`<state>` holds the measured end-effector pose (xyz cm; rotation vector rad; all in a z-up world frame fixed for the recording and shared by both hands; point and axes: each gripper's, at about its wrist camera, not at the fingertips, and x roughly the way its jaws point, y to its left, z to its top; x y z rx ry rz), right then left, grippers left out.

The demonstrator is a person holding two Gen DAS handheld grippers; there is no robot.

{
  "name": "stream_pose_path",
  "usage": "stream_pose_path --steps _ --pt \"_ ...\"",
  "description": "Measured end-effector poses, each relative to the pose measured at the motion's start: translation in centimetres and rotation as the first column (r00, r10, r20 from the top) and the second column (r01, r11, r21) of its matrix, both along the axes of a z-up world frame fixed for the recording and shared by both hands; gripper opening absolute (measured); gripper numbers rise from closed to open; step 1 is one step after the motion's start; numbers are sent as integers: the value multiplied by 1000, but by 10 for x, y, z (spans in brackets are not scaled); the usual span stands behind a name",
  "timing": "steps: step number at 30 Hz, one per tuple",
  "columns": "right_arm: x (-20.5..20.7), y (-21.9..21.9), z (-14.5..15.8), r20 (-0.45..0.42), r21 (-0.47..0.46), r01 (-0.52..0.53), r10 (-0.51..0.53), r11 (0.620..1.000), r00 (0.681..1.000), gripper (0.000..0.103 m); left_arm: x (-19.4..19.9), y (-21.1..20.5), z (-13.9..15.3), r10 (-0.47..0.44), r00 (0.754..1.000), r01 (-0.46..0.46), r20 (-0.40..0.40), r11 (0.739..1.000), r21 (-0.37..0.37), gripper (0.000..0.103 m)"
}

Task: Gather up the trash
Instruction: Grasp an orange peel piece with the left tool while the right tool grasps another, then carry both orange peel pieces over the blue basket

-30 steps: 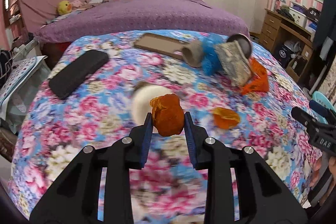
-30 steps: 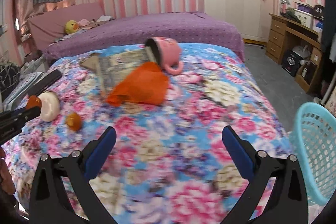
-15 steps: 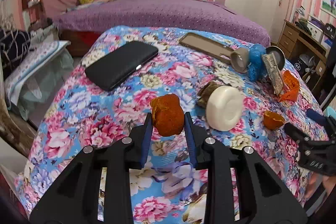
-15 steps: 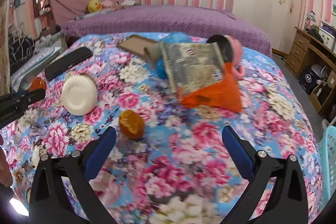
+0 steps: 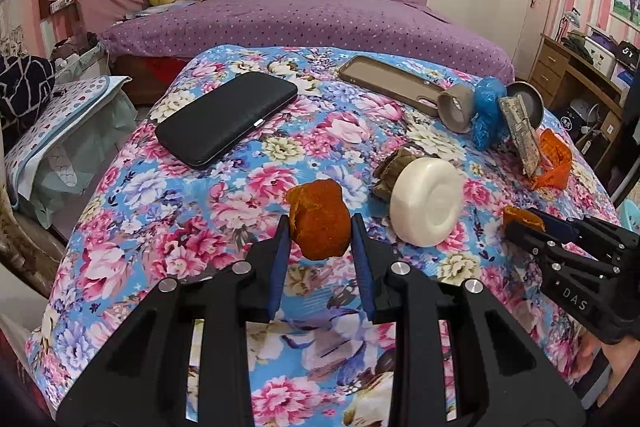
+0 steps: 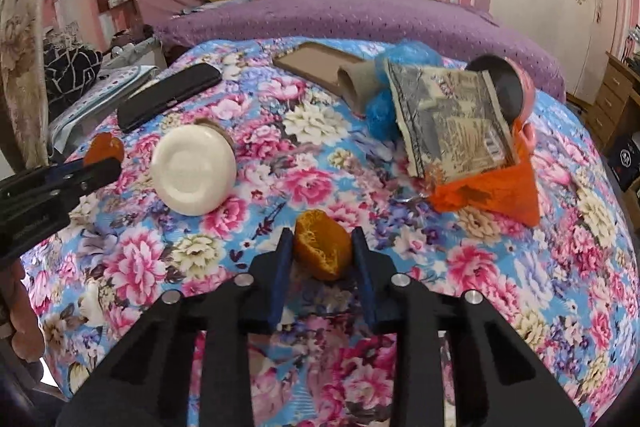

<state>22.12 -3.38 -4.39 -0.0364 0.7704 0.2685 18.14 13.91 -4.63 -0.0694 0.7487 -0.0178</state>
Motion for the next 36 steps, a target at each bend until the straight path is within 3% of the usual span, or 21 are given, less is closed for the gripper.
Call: stream_pose_path --steps 3,12,20,26,36 --pt "-8 -7 6 41 27 -15 14 1000 999 30 -3 -3 1 3 1000 -3 4 1000 -1 29" --pt "-34 -59 25 129 -33 18 -13 999 992 30 -8 -28 8 -13 1000 13 27 1000 6 29" --pt "-48 -121 21 134 -23 97 -93 995 986 30 -19 -61 15 -31 998 30 48 999 16 29" --pt "-52 -143 18 136 -19 118 -114 993 984 30 -27 -81 20 -41 997 42 72 999 -14 29" --pt "-62 -179 15 134 -13 135 -132 991 982 30 -26 -134 12 -83 995 81 58 996 36 29"
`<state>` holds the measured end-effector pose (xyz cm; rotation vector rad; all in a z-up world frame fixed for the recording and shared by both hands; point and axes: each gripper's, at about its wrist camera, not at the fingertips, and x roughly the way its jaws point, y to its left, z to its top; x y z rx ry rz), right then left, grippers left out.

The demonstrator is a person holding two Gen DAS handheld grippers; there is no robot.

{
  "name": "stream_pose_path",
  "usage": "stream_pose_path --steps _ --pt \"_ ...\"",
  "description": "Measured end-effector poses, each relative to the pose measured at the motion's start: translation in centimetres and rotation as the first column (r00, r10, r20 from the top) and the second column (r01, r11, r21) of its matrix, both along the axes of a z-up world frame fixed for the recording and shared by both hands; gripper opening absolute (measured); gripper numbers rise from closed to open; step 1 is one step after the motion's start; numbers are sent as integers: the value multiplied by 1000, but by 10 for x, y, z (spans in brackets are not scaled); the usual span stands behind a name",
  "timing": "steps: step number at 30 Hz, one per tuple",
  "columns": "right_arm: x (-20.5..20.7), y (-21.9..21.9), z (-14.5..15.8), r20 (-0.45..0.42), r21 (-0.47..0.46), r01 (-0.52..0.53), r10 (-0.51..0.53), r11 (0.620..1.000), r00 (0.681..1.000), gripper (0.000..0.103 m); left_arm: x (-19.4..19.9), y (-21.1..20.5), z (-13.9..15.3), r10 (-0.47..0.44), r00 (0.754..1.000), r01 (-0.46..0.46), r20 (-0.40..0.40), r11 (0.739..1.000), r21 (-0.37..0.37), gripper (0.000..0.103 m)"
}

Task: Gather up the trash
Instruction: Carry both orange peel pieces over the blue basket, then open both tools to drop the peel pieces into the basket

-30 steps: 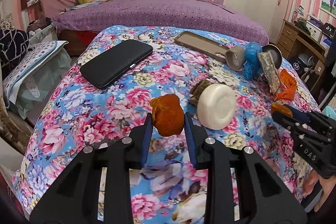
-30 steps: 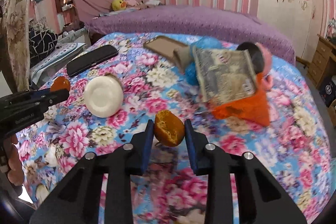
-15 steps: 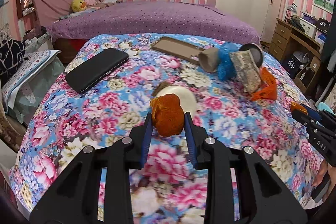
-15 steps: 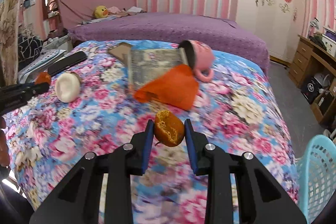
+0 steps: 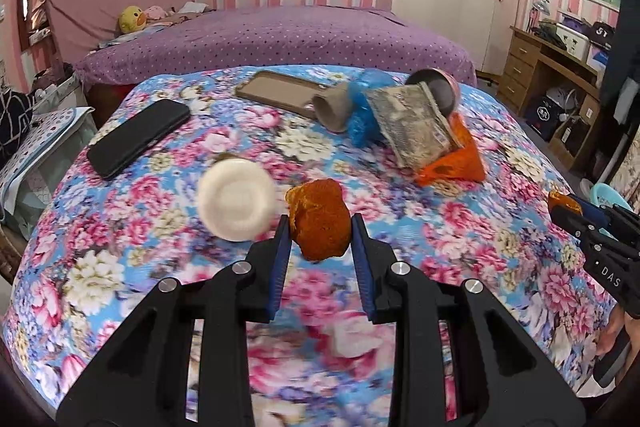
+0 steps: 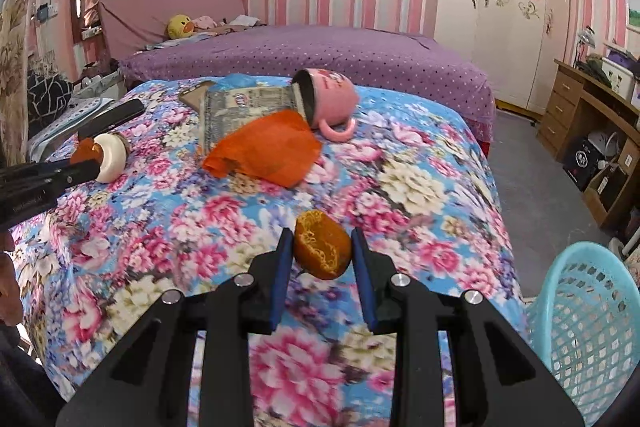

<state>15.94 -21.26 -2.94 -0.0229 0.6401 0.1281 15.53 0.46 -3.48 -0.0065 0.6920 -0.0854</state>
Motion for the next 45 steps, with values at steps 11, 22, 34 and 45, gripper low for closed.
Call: stream_pose_path --steps 11,22,34,45 --pt "-14 -54 7 26 42 83 -84 996 996 30 3 -46 -6 -26 1000 26 -16 1000 -11 29" --pt "-27 -113 14 62 63 184 -188 981 980 30 -5 -101 -2 -49 999 49 7 999 -17 29" --pt "-52 -194 11 70 21 336 -336 942 939 30 -19 -206 7 -193 980 193 48 981 2 29" --pt "-78 -258 -2 38 -1 445 -445 895 895 30 -38 -313 1 -349 936 350 41 936 -37 30"
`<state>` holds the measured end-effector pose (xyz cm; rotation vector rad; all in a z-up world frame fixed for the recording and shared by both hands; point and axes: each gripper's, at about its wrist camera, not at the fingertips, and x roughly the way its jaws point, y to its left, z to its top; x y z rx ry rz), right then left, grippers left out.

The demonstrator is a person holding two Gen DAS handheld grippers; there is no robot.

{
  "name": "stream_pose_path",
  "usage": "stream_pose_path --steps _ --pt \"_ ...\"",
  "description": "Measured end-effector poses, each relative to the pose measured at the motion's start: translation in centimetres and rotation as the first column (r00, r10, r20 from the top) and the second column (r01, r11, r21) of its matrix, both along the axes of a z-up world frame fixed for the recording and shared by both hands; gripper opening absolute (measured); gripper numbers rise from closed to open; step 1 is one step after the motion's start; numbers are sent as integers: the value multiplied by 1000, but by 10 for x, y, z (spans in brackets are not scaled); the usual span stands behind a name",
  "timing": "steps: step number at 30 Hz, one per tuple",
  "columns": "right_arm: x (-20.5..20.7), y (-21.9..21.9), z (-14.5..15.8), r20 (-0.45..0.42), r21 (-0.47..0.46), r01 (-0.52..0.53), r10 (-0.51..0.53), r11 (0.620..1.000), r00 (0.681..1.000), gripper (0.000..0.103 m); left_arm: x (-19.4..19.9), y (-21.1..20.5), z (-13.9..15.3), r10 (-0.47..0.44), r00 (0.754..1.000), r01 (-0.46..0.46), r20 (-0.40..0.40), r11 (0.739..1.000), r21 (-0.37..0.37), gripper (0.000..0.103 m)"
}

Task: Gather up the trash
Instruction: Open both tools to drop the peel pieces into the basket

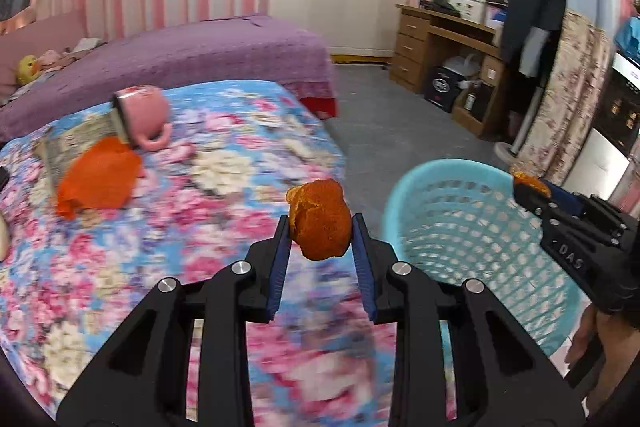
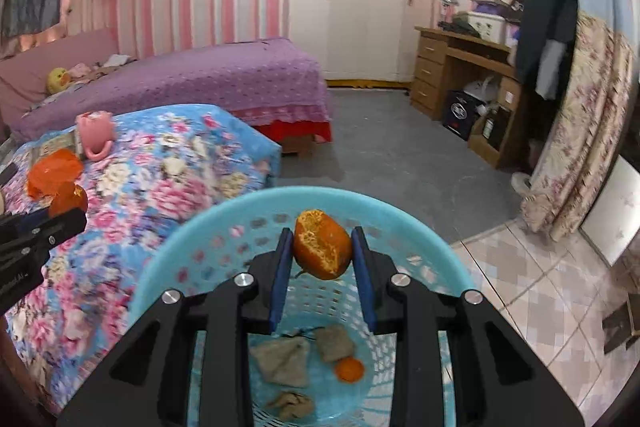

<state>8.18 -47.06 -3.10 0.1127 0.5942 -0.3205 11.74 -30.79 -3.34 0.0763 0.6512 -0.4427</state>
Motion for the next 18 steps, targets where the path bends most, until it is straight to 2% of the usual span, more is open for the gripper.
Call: stream_pose_path --steps 5,9,13,14,18 --pt "-10 -26 -6 5 37 68 -68 997 998 30 -7 -37 -2 -63 998 63 -2 998 -1 30" --pt "-11 -32 -10 2 44 81 -81 996 997 30 -10 -62 -7 -106 994 106 -3 994 15 30" --pt "-16 -42 -12 -2 51 104 -104 993 995 30 -6 -73 -12 -134 990 135 -35 991 2 30" --pt "-17 -45 -13 -3 51 115 -115 992 993 30 -6 -74 -14 -140 989 140 -42 990 -2 33" --pt "-24 -56 -15 -2 67 147 -147 987 989 30 -8 -74 -14 -140 990 140 -16 990 9 71"
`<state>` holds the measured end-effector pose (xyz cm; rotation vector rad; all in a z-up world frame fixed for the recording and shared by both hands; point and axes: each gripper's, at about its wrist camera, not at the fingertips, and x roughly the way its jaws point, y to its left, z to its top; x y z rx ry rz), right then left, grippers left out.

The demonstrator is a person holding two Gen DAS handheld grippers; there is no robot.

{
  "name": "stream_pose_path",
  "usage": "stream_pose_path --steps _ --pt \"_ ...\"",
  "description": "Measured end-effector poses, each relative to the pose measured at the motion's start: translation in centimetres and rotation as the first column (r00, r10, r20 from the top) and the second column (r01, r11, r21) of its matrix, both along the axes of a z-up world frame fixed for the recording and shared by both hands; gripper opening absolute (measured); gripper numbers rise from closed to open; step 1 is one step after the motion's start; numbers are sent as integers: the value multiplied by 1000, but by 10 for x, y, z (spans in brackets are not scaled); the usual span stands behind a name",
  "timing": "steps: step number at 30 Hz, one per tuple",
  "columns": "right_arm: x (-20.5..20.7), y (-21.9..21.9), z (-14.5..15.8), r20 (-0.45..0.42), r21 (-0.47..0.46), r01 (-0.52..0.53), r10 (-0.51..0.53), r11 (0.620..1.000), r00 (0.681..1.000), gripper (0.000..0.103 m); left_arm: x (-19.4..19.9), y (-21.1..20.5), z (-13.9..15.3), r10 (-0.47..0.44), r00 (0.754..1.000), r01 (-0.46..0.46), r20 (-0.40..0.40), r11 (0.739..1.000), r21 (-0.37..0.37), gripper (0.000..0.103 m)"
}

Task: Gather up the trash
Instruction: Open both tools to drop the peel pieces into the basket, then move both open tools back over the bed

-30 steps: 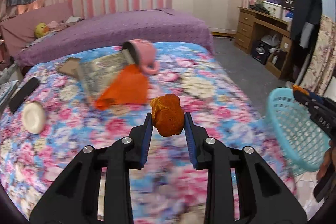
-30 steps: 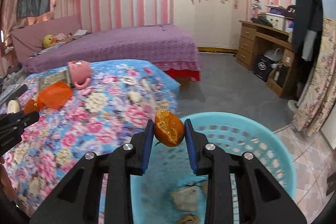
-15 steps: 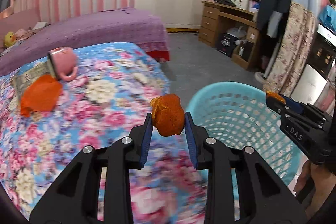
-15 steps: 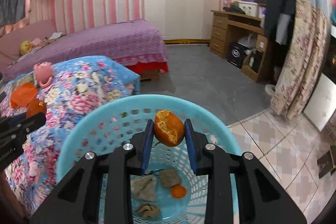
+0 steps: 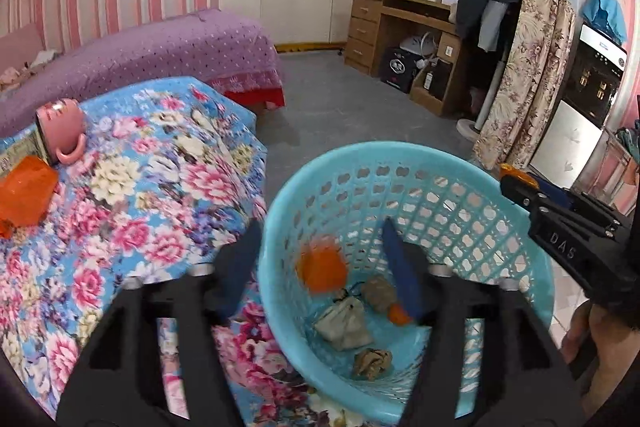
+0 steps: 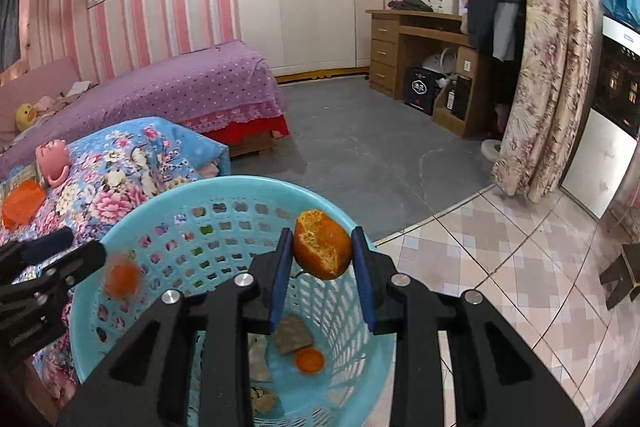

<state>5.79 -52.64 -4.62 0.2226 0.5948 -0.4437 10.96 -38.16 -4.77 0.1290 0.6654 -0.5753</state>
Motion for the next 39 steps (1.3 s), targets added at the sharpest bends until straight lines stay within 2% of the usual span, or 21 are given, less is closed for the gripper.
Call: stream_pose_path --steps 6,11,17,18,20,21,24,26,33,39 --pt "2 2 -2 -13 -6 -4 4 1000 1000 30 -1 14 8 33 998 -34 59 999 16 96" --pt "6 8 -2 -23 -22 -20 19 1000 1000 30 5 34 13 66 995 -68 74 998 15 97" --pt "9 13 -2 -29 -28 -21 20 999 999 32 19 59 17 126 991 -125 47 992 -19 97" --pt "8 14 -2 -26 -29 -17 16 999 1000 36 21 63 18 135 990 -134 47 991 -22 97" --pt "7 16 2 -15 -38 -4 4 999 1000 72 23 70 18 147 988 -146 46 989 -24 97" --pt "5 19 5 5 -49 2 -1 999 1000 77 25 75 19 152 987 -151 42 988 -26 97" --pt "3 24 11 6 -72 21 -20 997 1000 83 27 87 19 170 985 -169 37 985 -31 98" --pt "2 28 13 17 -73 41 -40 996 999 95 28 98 19 184 982 -183 40 983 -28 98" --pt "11 47 20 11 -72 61 -61 996 998 98 27 137 28 227 971 -226 73 974 -15 98" --pt "23 83 32 41 -61 33 -31 998 999 98 34 192 38 294 951 -296 92 955 3 98"
